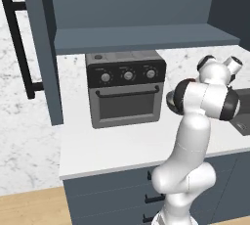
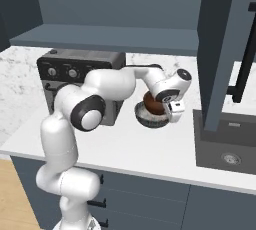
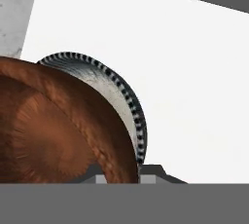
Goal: Pick up the bowls on the counter and stack them on top of one another in the open cabinet. Place the smaller bowl on top of the larger bowl.
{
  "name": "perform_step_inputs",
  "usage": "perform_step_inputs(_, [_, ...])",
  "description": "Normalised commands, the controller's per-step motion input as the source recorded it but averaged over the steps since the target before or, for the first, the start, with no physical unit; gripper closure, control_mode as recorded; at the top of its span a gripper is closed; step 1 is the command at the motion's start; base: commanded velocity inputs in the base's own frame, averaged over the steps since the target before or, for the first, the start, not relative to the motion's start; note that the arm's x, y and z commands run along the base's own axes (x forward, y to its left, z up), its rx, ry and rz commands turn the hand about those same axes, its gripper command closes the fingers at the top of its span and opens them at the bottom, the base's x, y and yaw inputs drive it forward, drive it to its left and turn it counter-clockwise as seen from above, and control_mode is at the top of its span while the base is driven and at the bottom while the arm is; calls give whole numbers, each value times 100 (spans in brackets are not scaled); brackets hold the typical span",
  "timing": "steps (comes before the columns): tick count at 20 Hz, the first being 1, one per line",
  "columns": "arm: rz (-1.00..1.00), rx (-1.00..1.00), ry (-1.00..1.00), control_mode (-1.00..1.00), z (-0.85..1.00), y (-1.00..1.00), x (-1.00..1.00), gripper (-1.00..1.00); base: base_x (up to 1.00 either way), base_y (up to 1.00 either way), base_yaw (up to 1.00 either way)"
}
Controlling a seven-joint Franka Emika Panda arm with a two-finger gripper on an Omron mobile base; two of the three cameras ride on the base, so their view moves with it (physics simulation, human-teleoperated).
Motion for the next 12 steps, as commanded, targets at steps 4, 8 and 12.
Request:
perform_step_inputs(4, [0,0,10,-100,-6,7,61,100,0,0,0])
perform_step_inputs(8, [0,0,4,-100,-15,12,66,-100,0,0,0])
perform_step_inputs(12, [0,0,0,-100,0,0,26,-100,0,0,0])
